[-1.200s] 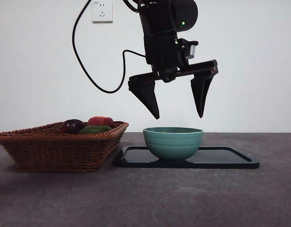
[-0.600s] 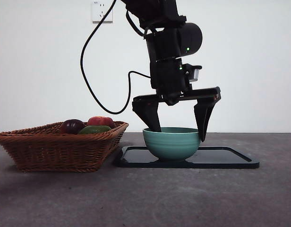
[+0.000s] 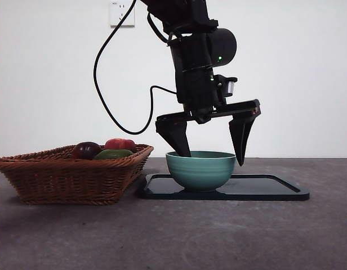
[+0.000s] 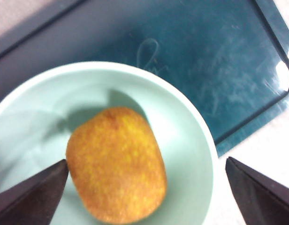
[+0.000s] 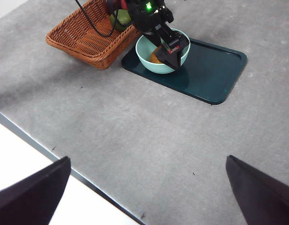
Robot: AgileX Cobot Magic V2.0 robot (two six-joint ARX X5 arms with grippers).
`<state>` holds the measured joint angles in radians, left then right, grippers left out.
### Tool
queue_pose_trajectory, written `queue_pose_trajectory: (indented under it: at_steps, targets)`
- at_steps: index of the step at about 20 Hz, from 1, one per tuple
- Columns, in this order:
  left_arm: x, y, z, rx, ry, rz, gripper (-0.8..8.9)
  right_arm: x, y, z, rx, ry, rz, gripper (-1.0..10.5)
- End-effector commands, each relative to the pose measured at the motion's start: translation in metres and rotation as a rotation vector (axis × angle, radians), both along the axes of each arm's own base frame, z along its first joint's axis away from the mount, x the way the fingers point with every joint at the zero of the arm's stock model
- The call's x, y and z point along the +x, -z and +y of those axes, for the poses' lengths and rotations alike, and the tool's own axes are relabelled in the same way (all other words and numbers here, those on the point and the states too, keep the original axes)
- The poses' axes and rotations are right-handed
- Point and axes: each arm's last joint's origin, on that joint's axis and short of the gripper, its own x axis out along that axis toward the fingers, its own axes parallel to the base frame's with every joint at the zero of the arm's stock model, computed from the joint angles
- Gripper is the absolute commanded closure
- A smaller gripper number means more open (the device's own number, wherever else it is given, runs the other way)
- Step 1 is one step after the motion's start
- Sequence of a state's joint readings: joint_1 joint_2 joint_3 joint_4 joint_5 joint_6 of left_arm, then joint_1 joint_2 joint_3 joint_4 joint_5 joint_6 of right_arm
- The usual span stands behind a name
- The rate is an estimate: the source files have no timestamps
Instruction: Pick up the wifruite, put it on the bowl, pick up the plate, put it on desk
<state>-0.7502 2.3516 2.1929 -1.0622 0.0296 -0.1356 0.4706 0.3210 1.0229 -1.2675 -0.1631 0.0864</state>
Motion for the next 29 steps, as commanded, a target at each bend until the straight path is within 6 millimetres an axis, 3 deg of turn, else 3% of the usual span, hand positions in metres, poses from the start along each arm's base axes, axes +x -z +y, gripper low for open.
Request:
queue_pose_trajectory:
  at_steps: [1,5,12,19,21,29]
  targets:
    - [0.002,-0.002,-0.007,-0.005,0.019,-0.007,2.31,-0.001,-0.003,0.0,0.013,-0.001,-0.011,3.3]
    - [0.006,-0.027,-0.005,-0.036,0.01,-0.051,2.31,-0.001,-0.003,0.0,0.021,0.005,-0.005,3.3]
    - [0.02,-0.026,0.014,0.002,-0.111,-0.051,2.42,-0.001,-0.003,0.0,0.037,0.017,0.007,3.3]
    - [0.021,-0.017,0.008,-0.039,-0.111,-0.015,2.72,0.0,-0.003,0.0,0.035,0.024,0.005,3.3]
    - [0.022,-0.011,0.006,-0.032,-0.132,-0.005,3.49,0.0,-0.003,0.0,0.035,0.024,0.006,3.3]
    - [0.023,0.013,0.003,0.023,-0.131,0.051,3.54,0.0,-0.003,0.0,0.035,0.024,0.006,3.3]
